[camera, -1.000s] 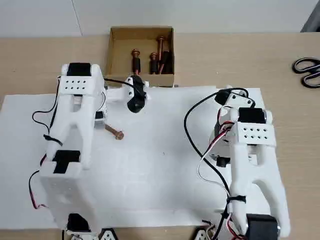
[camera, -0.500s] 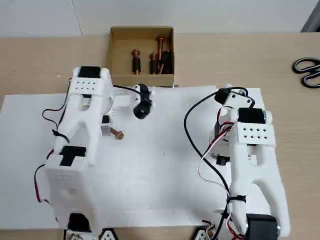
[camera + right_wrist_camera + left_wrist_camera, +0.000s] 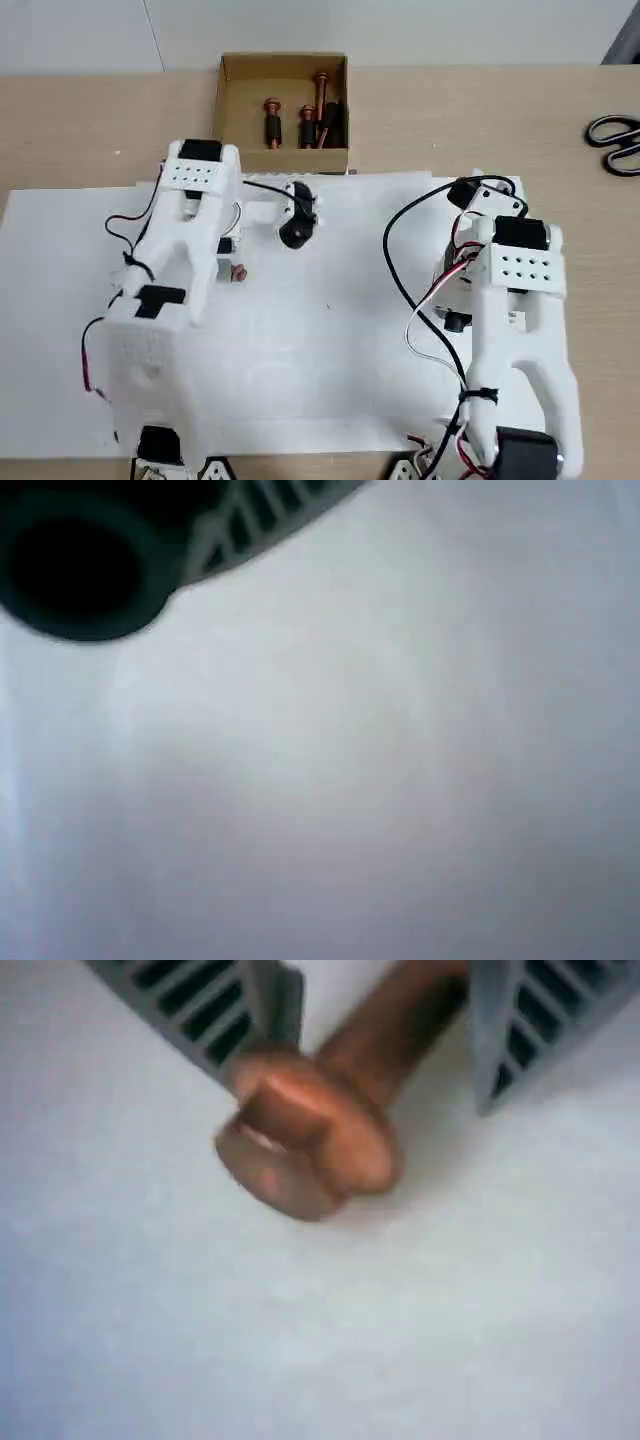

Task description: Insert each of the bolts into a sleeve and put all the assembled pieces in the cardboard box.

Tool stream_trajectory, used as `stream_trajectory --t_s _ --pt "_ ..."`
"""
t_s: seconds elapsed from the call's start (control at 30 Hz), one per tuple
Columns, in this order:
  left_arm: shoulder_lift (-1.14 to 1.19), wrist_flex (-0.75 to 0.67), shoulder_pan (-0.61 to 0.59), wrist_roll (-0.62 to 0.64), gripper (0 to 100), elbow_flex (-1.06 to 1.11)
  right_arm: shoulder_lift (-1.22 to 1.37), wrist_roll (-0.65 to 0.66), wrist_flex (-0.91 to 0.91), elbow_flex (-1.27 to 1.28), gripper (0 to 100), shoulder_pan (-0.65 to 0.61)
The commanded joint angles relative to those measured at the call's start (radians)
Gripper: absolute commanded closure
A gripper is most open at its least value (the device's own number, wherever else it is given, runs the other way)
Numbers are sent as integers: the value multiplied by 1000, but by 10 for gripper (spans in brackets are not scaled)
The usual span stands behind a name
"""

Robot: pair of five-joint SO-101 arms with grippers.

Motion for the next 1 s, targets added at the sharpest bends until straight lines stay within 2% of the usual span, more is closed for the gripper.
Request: stream_trajectory --t_s 0.0,0.33,0.47,0.77,0.97 --pt "8 -21 11 -353 881 -27 -35 11 -2 -9 995 7" --pt "12 34 14 -344 896 -19 -36 11 47 -40 995 7" --pt "12 35 29 -288 996 -21 -36 11 47 -54 995 5" --pt "-3 35 38 -147 994 -38 -36 14 48 -54 995 5" --pt "-167 35 31 0 994 -88 -136 15 48 -54 995 1"
